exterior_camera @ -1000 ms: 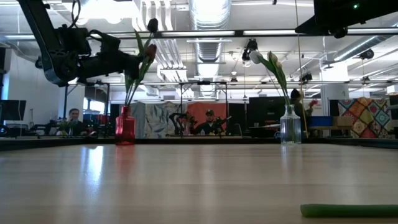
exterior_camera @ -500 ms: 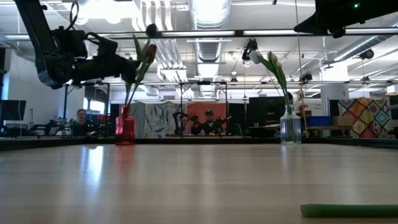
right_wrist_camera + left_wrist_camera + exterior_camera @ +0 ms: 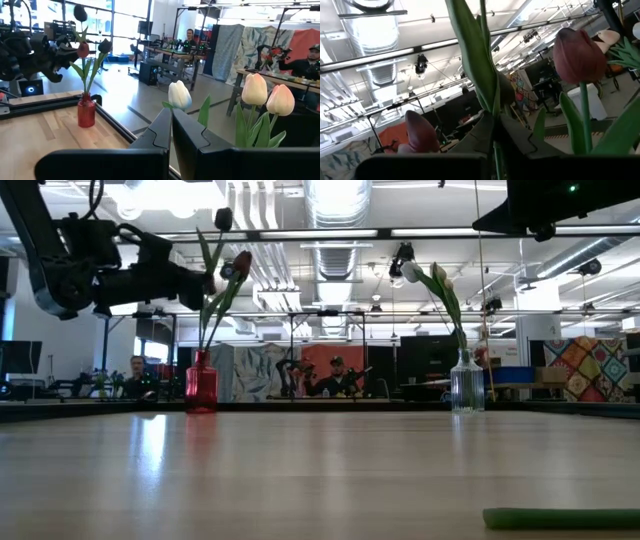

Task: Sort flowers into vase by color
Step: Put the black flower into the red vase

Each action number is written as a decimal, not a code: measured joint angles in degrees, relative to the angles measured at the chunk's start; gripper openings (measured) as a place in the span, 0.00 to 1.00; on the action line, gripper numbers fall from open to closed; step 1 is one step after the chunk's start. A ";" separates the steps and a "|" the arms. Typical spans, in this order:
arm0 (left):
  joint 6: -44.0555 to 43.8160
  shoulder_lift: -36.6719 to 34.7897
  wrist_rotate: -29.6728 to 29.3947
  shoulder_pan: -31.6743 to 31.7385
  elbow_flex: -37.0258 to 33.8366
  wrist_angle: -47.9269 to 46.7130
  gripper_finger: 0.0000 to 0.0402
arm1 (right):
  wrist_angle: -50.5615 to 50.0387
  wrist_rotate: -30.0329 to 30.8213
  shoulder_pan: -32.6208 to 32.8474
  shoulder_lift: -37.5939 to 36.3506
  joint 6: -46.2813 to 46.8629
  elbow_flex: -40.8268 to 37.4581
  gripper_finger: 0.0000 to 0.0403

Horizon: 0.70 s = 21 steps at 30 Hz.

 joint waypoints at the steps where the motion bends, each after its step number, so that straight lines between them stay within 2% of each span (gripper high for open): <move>1: 0.00 -0.41 0.00 0.00 -0.26 -0.54 0.03 | 0.09 -0.01 -0.01 0.00 0.00 0.01 0.02; 12: 0.00 -5.00 -3.52 0.00 -0.89 -11.61 0.22 | 0.11 -0.35 0.00 0.00 0.02 0.04 0.02; 18: 0.00 -10.37 -4.24 0.00 -0.89 -20.22 0.31 | 0.10 -0.61 0.01 0.00 0.02 0.04 0.02; 21: -0.02 -14.12 -4.26 -0.09 -1.06 -25.09 0.34 | 0.10 -2.79 -0.01 0.00 -0.05 0.04 0.02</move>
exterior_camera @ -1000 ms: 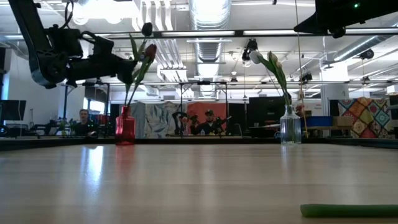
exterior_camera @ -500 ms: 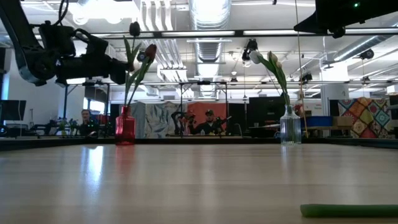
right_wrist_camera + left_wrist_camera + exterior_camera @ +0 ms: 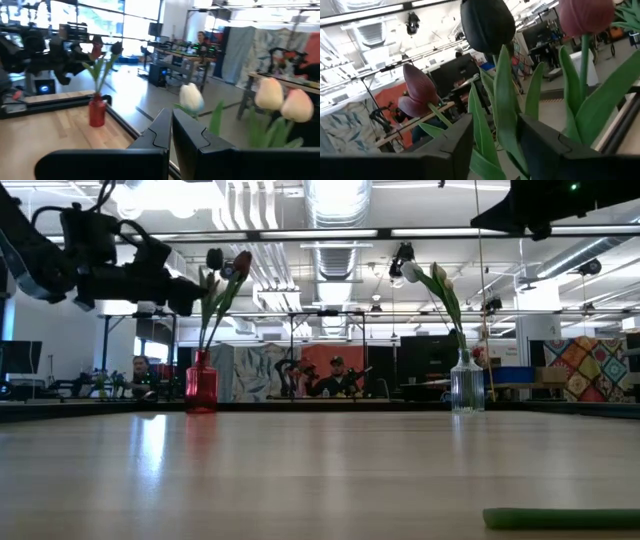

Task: Sort flowers into vase by color
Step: Put the black flower into the red vase

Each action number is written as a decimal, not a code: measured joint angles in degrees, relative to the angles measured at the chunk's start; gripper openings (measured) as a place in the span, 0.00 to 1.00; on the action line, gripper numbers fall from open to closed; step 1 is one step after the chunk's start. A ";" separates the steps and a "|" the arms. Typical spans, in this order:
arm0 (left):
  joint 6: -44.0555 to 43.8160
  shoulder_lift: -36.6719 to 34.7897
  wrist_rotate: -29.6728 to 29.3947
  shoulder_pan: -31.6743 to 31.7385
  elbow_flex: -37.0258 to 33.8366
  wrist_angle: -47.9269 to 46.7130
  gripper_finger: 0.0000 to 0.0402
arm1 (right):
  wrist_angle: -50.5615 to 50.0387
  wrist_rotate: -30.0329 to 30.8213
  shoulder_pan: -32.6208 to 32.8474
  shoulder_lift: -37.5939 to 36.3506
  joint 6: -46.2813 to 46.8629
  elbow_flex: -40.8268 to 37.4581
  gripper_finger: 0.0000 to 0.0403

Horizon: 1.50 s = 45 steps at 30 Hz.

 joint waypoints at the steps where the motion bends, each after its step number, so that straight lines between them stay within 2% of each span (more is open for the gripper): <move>1: -0.05 -1.36 0.00 -0.02 -0.19 -1.42 0.35 | 0.00 -0.77 0.00 0.00 -0.14 0.00 0.02; 7: -1.04 -10.12 0.14 -0.52 -2.43 -6.95 0.39 | -0.04 -3.53 0.00 0.00 -0.84 0.00 0.02; 19: -1.28 -25.96 0.31 -4.32 -5.68 -19.53 0.39 | -1.80 -8.82 0.00 0.04 -1.75 0.00 0.02; 28: -1.31 -35.75 0.33 -10.40 -5.84 -34.09 0.38 | -5.71 -19.30 0.15 0.11 -1.29 1.60 0.02; 35: -1.31 -43.03 -0.18 -16.28 -5.77 -43.51 0.32 | -12.90 -19.96 1.39 3.45 0.06 6.49 0.02; 41: 0.23 -48.66 -5.67 -18.84 -5.53 -49.45 0.27 | -14.53 -19.94 2.99 6.89 -1.07 8.66 0.02; 45: -0.14 -52.22 -7.54 -18.93 -2.68 -58.14 0.27 | -14.67 -19.85 3.50 8.50 -1.21 9.70 0.02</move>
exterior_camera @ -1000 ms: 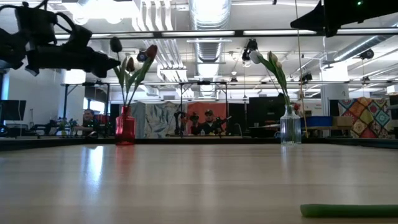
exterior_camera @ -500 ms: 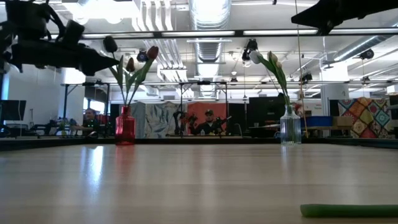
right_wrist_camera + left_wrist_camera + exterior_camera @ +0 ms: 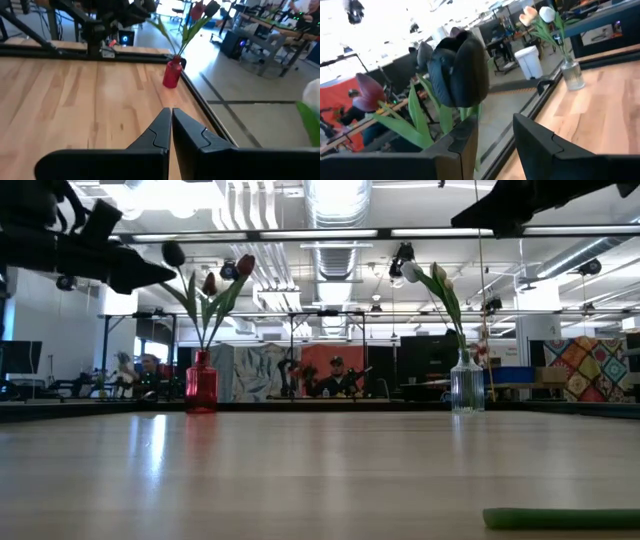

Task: Sort flowers into vase by color
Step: Put the black flower into the red vase, then put the white flower into the transparent vase

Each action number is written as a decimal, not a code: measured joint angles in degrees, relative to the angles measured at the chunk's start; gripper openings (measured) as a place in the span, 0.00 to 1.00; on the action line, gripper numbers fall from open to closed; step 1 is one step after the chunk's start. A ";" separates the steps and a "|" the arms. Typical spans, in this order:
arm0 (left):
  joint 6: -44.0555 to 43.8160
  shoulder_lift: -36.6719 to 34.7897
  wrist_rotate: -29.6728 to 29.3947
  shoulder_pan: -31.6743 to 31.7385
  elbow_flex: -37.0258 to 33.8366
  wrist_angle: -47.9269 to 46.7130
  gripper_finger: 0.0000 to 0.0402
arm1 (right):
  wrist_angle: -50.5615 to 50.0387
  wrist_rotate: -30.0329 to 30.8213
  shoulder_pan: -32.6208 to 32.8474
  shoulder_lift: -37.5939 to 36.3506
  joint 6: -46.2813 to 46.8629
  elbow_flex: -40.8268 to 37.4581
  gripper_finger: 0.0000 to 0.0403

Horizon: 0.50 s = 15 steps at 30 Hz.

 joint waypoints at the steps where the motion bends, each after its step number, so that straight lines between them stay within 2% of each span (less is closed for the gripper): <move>1: -0.10 -0.86 0.00 -0.01 1.12 -2.81 0.27 | -0.02 0.11 0.14 0.35 -0.12 0.32 0.02; 4: -0.69 -2.90 2.24 -0.26 3.81 -9.51 0.27 | -0.71 0.15 0.56 1.56 -1.14 1.62 0.02; 7: -1.46 -4.47 7.54 -1.27 3.86 -9.00 0.26 | -3.14 0.33 0.76 2.88 -2.18 4.37 0.02; 15: -3.09 -5.57 7.93 -8.36 3.03 -9.73 0.17 | -6.79 0.35 2.12 5.95 -2.28 8.37 0.02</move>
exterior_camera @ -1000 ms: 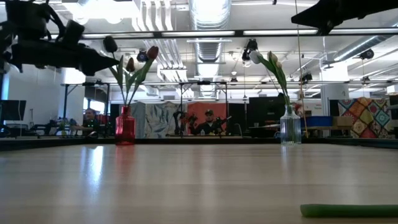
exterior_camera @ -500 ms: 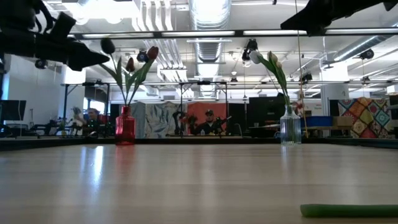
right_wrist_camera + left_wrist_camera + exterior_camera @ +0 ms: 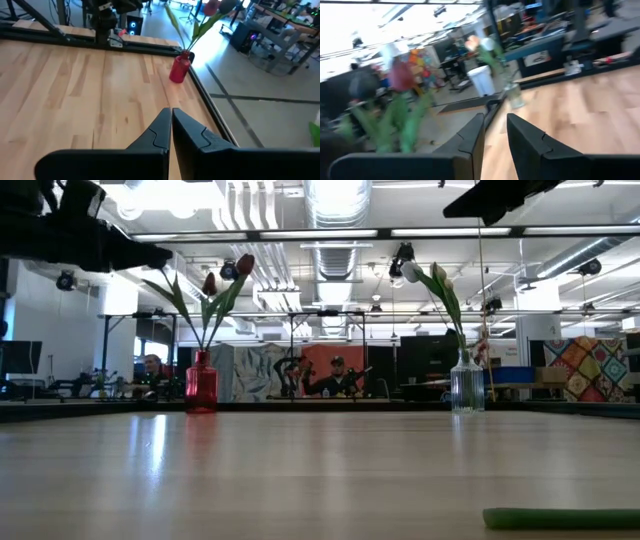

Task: Sort flowers into vase by color
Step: Put the white flower into the transparent vase

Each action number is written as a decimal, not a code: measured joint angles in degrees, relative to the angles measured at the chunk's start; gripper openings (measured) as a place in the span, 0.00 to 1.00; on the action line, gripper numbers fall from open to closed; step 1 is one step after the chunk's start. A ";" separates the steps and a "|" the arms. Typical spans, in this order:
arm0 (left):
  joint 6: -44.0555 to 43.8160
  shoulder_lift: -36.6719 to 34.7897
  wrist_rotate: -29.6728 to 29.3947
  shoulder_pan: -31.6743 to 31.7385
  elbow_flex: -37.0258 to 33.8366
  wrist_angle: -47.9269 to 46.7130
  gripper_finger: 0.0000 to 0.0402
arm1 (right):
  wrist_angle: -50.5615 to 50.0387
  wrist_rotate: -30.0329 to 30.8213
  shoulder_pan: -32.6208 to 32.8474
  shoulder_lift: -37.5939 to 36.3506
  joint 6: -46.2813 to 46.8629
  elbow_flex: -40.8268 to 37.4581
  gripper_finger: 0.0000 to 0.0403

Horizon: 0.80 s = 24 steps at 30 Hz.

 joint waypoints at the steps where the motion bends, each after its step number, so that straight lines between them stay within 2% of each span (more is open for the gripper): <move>1: -0.39 0.16 0.00 -1.39 -0.21 0.12 0.16 | -0.03 0.00 0.29 0.33 -0.04 0.06 0.02; 10: -2.66 5.71 -3.81 -15.72 -3.88 8.64 0.12 | -1.70 0.68 3.98 4.47 0.27 0.20 0.02; 14: -3.49 10.91 -8.61 -22.75 -5.00 14.77 0.11 | -6.95 4.00 7.20 7.53 3.39 1.94 0.02; 19: -4.15 18.20 -14.72 -30.19 -5.44 21.14 0.11 | -14.27 7.58 13.65 11.96 10.62 3.34 0.02; 24: -4.79 24.70 -18.34 -33.95 -5.49 26.07 0.11 | -21.04 10.62 22.83 16.93 20.58 4.04 0.02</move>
